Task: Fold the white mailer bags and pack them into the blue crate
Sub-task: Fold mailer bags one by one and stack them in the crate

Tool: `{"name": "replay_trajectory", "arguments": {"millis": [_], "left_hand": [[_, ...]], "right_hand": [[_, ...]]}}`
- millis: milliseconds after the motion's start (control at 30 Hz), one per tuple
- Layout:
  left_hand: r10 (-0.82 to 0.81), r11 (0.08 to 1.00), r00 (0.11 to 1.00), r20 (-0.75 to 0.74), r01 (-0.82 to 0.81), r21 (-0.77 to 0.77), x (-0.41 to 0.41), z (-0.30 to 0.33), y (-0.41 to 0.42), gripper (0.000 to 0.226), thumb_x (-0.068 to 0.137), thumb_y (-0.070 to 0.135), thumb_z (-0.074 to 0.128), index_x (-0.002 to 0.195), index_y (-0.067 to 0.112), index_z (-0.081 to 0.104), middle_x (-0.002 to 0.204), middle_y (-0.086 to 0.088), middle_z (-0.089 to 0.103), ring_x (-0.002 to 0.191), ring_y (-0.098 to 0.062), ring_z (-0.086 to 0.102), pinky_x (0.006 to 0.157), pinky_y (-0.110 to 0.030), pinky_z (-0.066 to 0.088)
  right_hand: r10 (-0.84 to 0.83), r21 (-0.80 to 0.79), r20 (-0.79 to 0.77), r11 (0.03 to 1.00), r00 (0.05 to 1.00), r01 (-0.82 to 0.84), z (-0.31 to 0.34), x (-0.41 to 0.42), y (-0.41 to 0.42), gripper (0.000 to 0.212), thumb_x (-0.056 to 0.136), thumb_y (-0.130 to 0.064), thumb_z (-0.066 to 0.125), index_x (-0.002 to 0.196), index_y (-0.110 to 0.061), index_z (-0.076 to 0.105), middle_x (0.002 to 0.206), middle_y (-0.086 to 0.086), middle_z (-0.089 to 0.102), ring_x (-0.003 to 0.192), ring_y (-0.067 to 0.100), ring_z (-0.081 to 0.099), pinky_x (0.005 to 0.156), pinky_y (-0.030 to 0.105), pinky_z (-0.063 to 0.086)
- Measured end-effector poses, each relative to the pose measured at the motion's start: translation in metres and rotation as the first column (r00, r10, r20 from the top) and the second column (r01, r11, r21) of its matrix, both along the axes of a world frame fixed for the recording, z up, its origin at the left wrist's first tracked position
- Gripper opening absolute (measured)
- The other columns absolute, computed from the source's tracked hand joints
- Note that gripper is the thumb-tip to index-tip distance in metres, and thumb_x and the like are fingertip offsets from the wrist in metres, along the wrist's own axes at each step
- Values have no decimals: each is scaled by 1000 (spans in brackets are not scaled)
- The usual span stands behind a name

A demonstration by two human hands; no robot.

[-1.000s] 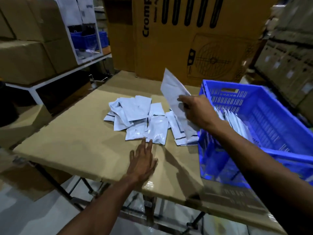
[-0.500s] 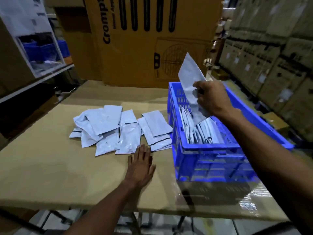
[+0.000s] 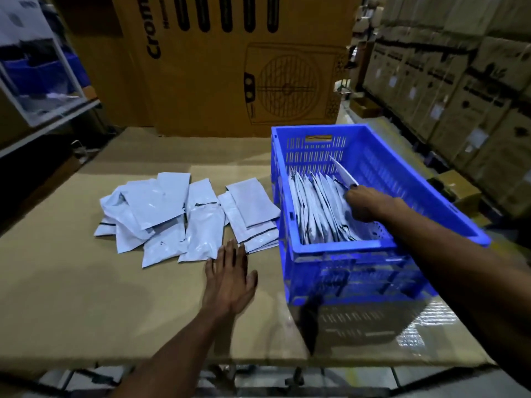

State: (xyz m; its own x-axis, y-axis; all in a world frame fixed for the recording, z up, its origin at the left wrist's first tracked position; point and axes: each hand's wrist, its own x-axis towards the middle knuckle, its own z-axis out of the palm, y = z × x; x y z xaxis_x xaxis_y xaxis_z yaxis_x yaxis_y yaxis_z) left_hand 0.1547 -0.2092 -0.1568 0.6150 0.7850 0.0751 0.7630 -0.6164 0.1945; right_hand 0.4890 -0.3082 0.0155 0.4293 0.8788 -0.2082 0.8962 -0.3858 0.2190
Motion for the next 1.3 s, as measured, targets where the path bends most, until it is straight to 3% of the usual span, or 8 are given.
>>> {"name": "replay_trajectory", "arguments": {"millis": [200, 400, 567, 667, 833, 967, 1133, 1300], "left_hand": [[-6, 1000, 999, 31, 6, -7, -1, 2, -2, 72, 97, 55, 29, 160, 26, 12, 169, -3, 4, 155, -26, 6, 120, -55, 15], [-9, 1000, 999, 32, 8, 26, -4, 7, -5, 70, 95, 51, 25, 159, 22, 19, 168, -6, 12, 153, -27, 13, 118, -51, 23], [-7, 999, 995, 102, 3, 35, -14, 13, -10, 66, 94, 45, 35, 152, 14, 37, 163, -14, 27, 150, -35, 24, 115, -54, 30], [-17, 998, 990, 138, 8, 63, -32, 11, -6, 64, 94, 43, 37, 149, 11, 43, 163, -18, 26, 149, -38, 26, 114, -55, 31], [84, 992, 991, 104, -93, 88, -76, 11, 16, 66, 92, 45, 36, 148, 11, 45, 162, -18, 29, 145, -38, 32, 107, -57, 37], [207, 973, 977, 61, -212, 90, -106, 15, 33, 69, 90, 47, 31, 147, 10, 47, 160, -18, 33, 145, -40, 32, 108, -58, 36], [301, 950, 953, 6, -301, 78, -133, 12, 47, 73, 91, 52, 26, 149, 10, 43, 159, -19, 34, 142, -45, 32, 110, -60, 30], [318, 948, 945, -78, -318, 10, -132, 5, 53, 71, 98, 56, 28, 160, 21, 19, 168, -11, 10, 151, -36, 13, 119, -57, 14]], "right_hand": [[2, -96, -138, 995, 990, -15, -8, -12, 13, 30, 86, -19, 67, 113, -5, 65, 119, 19, 66, 111, 37, 61, 81, 32, 47], [84, 259, -157, 965, 984, -41, -3, -16, 16, 33, 91, -11, 48, 122, -3, 57, 119, 26, 64, 112, 45, 56, 89, 48, 49], [223, 704, -145, 708, 964, -57, 23, -62, 32, 33, 99, -18, 46, 127, -5, 57, 120, 22, 65, 107, 42, 61, 85, 47, 48], [344, 785, -162, 613, 925, -90, 33, -100, 53, 37, 99, -23, 48, 129, -5, 58, 123, 21, 65, 110, 40, 62, 90, 46, 47], [447, 718, -141, 661, 883, -219, 38, -159, 98, 37, 97, -27, 50, 127, -7, 60, 121, 20, 66, 108, 41, 61, 88, 44, 49], [414, 521, -190, 811, 890, -266, 34, -206, 136, 36, 94, -28, 50, 121, -6, 58, 117, 25, 64, 108, 44, 58, 87, 46, 51], [425, 332, -345, 889, 837, -315, -45, -261, 151, 43, 93, -25, 53, 133, -10, 52, 136, 19, 55, 126, 37, 49, 99, 44, 45], [370, 105, -284, 929, 885, -355, -123, -267, 138, 66, 98, -39, 48, 154, -24, 17, 165, 6, 2, 151, 36, 1, 113, 66, 15]]}}
